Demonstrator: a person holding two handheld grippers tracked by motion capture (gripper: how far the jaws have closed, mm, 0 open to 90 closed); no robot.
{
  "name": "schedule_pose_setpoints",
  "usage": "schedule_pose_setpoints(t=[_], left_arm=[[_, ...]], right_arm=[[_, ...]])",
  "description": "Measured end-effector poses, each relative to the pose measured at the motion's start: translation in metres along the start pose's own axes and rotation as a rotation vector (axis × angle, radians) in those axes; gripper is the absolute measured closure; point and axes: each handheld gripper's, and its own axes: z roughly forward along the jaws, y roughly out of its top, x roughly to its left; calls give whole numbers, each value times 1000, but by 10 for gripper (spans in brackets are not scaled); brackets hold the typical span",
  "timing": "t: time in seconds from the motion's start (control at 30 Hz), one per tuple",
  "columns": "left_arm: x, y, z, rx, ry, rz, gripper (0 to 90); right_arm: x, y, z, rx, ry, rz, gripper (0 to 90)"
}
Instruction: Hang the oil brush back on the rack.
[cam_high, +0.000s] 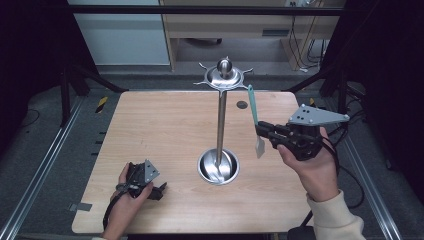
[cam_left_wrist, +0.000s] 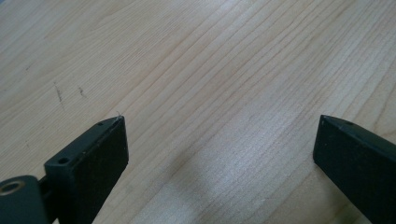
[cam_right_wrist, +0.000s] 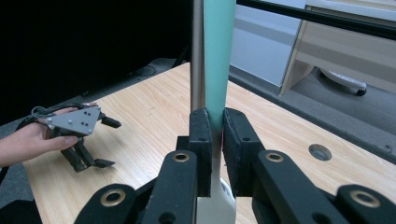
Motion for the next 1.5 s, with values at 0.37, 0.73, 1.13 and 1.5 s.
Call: schedule_pose_setpoints(t=[0.37, 0.73, 1.13, 1.5], left_arm=[[0, 0, 0, 1, -1, 4, 29], [0, 0, 0, 1, 0, 4, 30], [0, 0, 0, 2, -1, 4, 29], [0, 0, -1, 3, -2, 4, 29]], right_arm=[[0, 0, 1, 15, -5, 4, 825], [0, -3, 6, 0, -2, 11, 825], [1, -6, 11, -29, -6, 16, 825], [2, -8, 18, -47, -4, 16, 825]])
